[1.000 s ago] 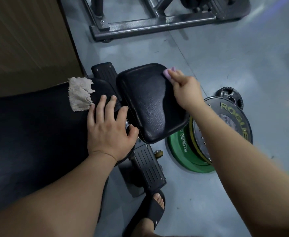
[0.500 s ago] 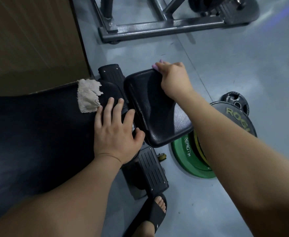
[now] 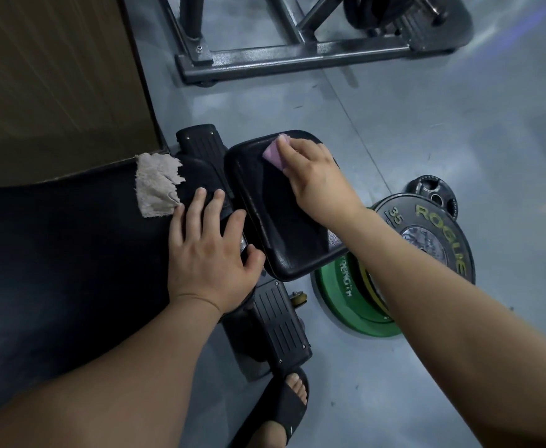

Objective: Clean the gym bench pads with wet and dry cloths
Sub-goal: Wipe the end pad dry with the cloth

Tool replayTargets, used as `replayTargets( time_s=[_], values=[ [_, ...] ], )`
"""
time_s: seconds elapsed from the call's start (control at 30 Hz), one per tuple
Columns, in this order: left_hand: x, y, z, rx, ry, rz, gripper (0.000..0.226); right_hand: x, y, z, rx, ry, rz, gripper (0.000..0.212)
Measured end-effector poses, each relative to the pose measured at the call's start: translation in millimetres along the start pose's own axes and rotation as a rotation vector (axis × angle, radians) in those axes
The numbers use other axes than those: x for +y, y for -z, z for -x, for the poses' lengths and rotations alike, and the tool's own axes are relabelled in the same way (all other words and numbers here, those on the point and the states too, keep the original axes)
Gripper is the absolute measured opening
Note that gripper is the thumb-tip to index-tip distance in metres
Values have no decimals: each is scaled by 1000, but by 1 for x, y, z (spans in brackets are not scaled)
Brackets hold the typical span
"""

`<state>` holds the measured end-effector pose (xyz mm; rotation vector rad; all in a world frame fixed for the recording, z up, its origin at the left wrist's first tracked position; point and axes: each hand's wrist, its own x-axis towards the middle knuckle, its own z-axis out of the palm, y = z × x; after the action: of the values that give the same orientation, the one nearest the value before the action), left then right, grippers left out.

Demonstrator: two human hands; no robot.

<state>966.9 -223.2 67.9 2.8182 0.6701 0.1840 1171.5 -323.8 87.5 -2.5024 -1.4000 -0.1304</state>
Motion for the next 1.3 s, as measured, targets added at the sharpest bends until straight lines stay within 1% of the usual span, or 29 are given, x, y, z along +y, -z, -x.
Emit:
replayTargets(
  time_s=[0.2, 0.23, 0.27, 0.37, 0.4, 0.43, 0.47, 0.53, 0.57, 0.6, 0.63, 0.67, 0.73, 0.77, 0.83, 0.9, 0.93, 0.97, 1.07, 1.1, 1.13, 1.17, 1.23, 1.27, 1.3],
  values=[
    [0, 0, 0, 5, 1, 9, 56, 2, 3, -7, 9, 29, -16, 29],
    [0, 0, 0, 6, 1, 9, 56, 6, 4, -9, 18, 11, -22, 27],
    [0, 0, 0, 5, 1, 7, 57, 12, 6, -12, 39, -47, -29, 25],
    [0, 0, 0, 1, 1, 9, 57, 28, 5, -24, 126, -331, -43, 24],
    [0, 0, 0, 1, 1, 9, 57, 22, 1, -26, 150, -350, -29, 21],
    [0, 0, 0, 1, 3, 9, 57, 10, -3, -24, 164, -310, -24, 19],
    [0, 0, 0, 4, 6, 10, 56, -7, -8, -21, 160, -223, -35, 21],
    [0, 0, 0, 11, 6, 12, 56, -33, -9, -10, 85, 5, -71, 28],
    [0, 0, 0, 13, 5, 13, 55, -34, -6, -9, 39, 81, -55, 29],
    [0, 1, 0, 12, 4, 15, 55, -28, -1, -12, 11, 90, -39, 28],
    [0, 1, 0, 9, 2, 17, 55, -16, 2, -17, 14, 31, -36, 25],
    [1, 1, 0, 3, 2, 15, 55, -3, 4, -24, 62, -65, -43, 20],
    [0, 1, 0, -4, 7, 8, 55, 9, 1, -34, 153, -257, -48, 19],
    [0, 1, 0, -4, 8, 8, 55, 1, -5, -35, 173, -273, -30, 18],
    [0, 1, 0, 3, 5, 16, 56, -27, -16, -34, 162, -151, -45, 14],
    [0, 1, 1, 8, 4, 17, 56, -43, -17, -27, 85, 61, -82, 22],
    [0, 1, 1, 5, 5, 15, 56, -40, -12, -28, 53, 118, -66, 25],
    [1, 1, 1, 1, 4, 16, 56, -30, -9, -34, 42, 114, -40, 26],
    [1, 2, 0, -5, 9, 12, 56, -12, -6, -51, 46, -163, 11, 26],
    [0, 2, 0, -6, 11, 9, 56, -18, -10, -52, 55, -195, 12, 27],
    [1, 2, 0, -7, 9, 9, 56, -28, -15, -50, 73, -165, 1, 28],
    [1, 1, 0, -4, 6, 10, 56, -38, -20, -46, 91, -81, -20, 29],
    [1, 0, 0, 9, 5, 17, 54, -49, -20, -37, 64, 133, -69, 32],
    [1, 0, 0, 12, 6, 18, 54, -49, -17, -36, 45, 192, -80, 32],
    [1, 0, 0, 10, 6, 15, 54, -47, -16, -38, 44, 206, -91, 30]
  ],
)
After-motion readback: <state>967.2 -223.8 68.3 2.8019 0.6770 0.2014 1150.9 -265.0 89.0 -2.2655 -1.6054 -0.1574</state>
